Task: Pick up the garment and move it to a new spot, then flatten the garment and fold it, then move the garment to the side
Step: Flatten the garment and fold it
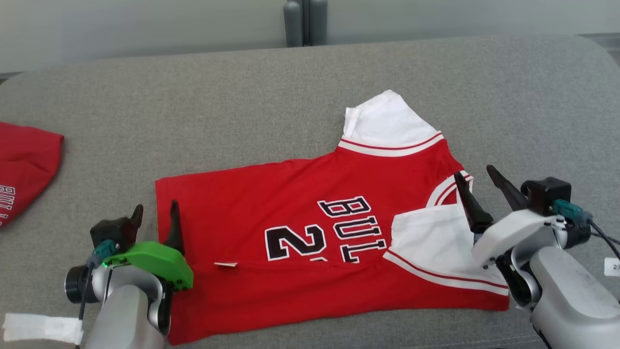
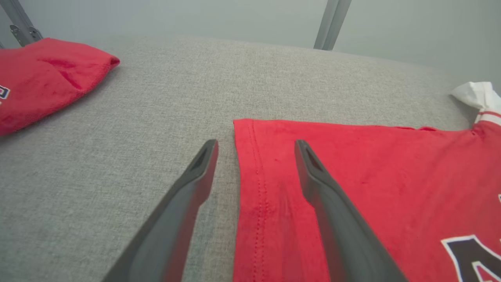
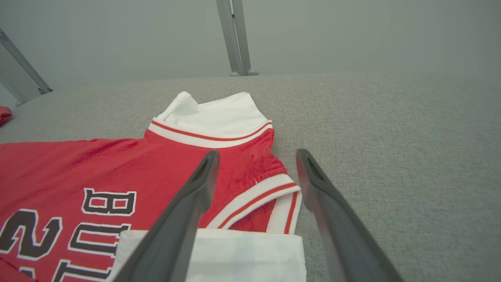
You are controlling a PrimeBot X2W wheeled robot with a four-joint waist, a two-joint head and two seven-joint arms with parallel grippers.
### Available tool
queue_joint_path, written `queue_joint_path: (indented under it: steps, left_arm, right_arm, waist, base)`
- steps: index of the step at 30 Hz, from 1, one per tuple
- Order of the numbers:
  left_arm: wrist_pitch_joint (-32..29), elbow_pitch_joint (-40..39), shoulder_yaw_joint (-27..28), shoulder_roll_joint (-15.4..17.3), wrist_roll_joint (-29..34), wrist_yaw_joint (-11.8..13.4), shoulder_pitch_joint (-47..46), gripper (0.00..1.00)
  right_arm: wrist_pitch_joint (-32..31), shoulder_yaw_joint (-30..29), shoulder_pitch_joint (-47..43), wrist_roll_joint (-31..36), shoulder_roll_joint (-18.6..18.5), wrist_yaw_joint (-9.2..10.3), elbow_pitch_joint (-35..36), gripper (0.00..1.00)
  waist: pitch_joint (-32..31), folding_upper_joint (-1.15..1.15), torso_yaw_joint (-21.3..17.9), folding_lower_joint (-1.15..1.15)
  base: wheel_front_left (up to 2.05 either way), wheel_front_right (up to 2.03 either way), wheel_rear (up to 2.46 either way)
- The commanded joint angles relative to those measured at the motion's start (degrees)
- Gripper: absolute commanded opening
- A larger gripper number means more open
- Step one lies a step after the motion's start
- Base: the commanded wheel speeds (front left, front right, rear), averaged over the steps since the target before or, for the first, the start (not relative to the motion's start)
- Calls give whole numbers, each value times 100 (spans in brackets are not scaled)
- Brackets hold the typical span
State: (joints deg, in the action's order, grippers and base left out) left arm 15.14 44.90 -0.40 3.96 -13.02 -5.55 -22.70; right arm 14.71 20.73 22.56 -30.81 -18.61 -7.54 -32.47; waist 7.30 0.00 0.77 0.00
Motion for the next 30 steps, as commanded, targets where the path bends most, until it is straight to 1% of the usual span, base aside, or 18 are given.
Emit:
queue_joint_path:
  steps: [1,4,8,14,16,17,18,19,24,30]
  left_arm:
    - [-1,234,-16,52,26,-8,-300,100]
    - [-1,519,10,110,-13,-27,-726,100]
    - [-1,852,81,146,-64,22,-1130,100]
    - [-60,1522,186,120,-263,108,-1562,100]
    - [-61,1671,171,115,-295,62,-1633,100]
    - [-55,1729,164,109,-312,43,-1666,90]
    - [-45,1768,190,102,-350,28,-1706,38]
    - [-35,1792,186,95,-344,15,-1748,0]
    - [-28,1883,43,56,-288,-55,-1862,0]
    - [-13,1798,-185,12,-240,-142,-2077,0]
  right_arm:
    - [-16,87,238,47,14,11,-13,100]
    - [-48,288,557,90,19,11,-34,100]
    - [-72,542,911,57,-5,11,-65,100]
    - [-38,798,1236,-33,-52,11,-136,100]
    - [-40,916,1321,-46,-86,11,-147,100]
    - [-56,983,1362,-47,-109,11,-159,100]
    - [-80,1060,1421,-42,-137,11,-169,100]
    - [-96,1106,1495,-66,-162,11,-181,100]
    - [-224,1203,1890,-128,-303,11,-293,100]
    - [-731,1198,2723,-203,-444,11,-666,100]
  waist:
    - [409,0,-83,0]
    - [629,0,-113,0]
    - [850,0,-126,0]
    - [1023,0,-107,0]
    - [1064,0,-95,0]
    - [1080,0,-85,0]
    - [1102,0,-70,0]
    - [1125,0,-51,0]
    - [1231,0,50,0]
    - [1434,0,311,0]
  base:
    - [0,0,0]
    - [0,0,0]
    - [0,0,0]
    - [0,0,0]
    - [0,0,0]
    - [0,0,0]
    - [0,0,0]
    - [0,0,0]
    - [0,0,0]
    - [0,0,0]
